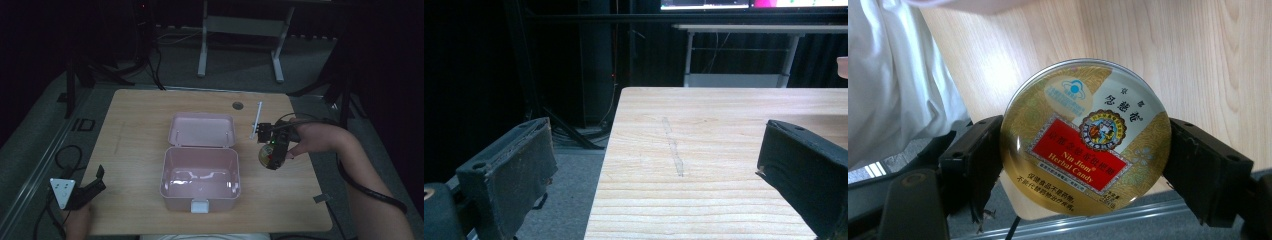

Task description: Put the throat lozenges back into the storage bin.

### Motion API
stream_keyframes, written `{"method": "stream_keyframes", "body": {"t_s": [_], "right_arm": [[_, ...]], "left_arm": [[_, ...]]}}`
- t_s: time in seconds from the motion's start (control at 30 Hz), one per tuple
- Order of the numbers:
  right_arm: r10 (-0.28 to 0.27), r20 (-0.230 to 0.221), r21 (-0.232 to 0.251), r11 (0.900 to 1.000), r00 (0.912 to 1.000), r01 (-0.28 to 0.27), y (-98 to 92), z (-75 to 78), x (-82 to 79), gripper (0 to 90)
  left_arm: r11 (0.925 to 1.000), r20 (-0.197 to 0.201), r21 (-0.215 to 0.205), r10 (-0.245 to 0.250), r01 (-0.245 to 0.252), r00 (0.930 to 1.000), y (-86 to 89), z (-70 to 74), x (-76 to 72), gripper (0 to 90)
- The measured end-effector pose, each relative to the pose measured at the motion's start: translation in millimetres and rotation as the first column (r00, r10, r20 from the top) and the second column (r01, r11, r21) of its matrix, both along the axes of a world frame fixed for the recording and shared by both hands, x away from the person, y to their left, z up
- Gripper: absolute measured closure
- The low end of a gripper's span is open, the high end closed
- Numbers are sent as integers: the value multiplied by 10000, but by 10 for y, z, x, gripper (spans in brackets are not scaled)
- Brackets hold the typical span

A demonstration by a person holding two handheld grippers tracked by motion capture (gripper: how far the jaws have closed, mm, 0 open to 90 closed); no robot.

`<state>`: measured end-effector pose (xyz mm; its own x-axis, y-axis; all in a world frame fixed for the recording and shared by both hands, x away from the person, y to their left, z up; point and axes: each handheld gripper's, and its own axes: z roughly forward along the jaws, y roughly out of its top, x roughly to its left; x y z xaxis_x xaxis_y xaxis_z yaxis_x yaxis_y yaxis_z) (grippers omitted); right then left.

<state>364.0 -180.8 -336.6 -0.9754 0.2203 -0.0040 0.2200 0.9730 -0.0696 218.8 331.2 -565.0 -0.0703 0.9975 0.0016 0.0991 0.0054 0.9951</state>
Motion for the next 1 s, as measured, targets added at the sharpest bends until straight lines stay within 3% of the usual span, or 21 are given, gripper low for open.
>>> {"method": "stream_keyframes", "body": {"t_s": [0.4, 0.57, 0.87, 1.0], "right_arm": [[604, -168, 152, 9981, 9980, -601, 393, -40, -45, 199], [1150, -213, 287, 9930, 9931, -1144, 644, -58, -89, 199], [1773, -353, 76, 9842, 9835, -1771, 1035, -133, -166, 199], [1862, -366, 140, 9825, 9818, -1858, 1114, -142, -180, 199]], "left_arm": [[10000, -28, -21, -47, 47, 10000, 4, 0, 1, 25], [10000, -23, -1, -63, 63, 10000, 1, 0, 3, 24], [10000, -11, -16, -77, 77, 10000, 4, 1, 0, 25], [10000, -3, -23, -88, 88, 10000, 7, 2, -2, 25]]}}
